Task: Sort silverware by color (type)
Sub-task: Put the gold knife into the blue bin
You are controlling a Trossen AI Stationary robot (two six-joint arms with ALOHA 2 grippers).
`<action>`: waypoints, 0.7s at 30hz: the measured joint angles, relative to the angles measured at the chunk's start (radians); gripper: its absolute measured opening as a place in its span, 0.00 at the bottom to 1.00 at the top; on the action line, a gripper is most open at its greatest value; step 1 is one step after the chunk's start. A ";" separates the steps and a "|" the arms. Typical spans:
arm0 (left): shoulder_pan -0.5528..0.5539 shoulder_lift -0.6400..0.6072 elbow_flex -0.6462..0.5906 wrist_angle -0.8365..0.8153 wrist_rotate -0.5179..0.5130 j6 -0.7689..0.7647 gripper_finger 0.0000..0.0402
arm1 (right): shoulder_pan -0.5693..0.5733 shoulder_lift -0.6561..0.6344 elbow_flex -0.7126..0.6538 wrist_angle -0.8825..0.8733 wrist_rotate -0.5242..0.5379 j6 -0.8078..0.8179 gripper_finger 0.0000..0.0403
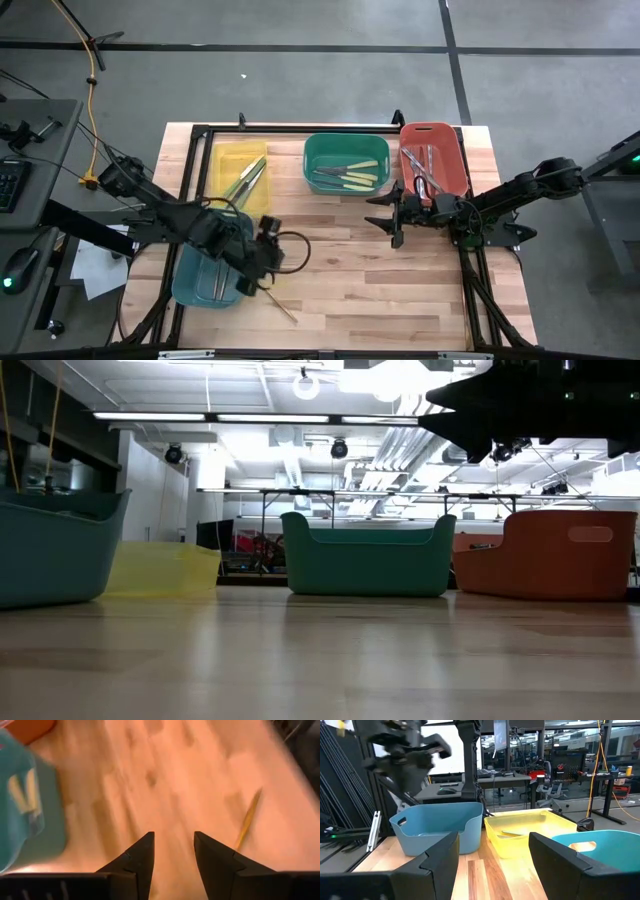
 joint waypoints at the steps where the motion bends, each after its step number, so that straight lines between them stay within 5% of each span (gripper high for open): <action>1: -0.001 0.007 0.000 0.039 0.016 -0.014 0.32 | 0.000 0.000 0.000 0.000 0.000 0.002 0.56; 12: -0.012 0.073 -0.001 0.103 0.133 -0.151 0.32 | 0.000 0.000 0.000 -0.008 0.000 0.019 0.56; 21: -0.090 0.235 -0.001 0.102 0.164 -0.004 0.32 | 0.000 0.000 0.000 -0.007 0.000 0.019 0.56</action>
